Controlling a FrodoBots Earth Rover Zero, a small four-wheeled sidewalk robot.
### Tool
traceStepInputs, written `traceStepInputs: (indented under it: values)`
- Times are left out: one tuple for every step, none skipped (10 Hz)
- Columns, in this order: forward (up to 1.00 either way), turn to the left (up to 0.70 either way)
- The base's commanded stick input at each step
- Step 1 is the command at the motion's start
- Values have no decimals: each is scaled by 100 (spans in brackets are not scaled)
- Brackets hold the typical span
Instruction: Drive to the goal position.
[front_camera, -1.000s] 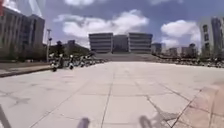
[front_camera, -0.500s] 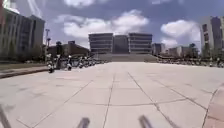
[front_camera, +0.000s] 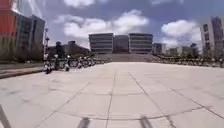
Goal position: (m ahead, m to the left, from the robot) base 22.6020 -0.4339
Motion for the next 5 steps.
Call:
traceStepInputs:
  values:
    - [70, 0]
    - [70, 0]
    - [70, 0]
    - [70, 0]
    - [70, 0]
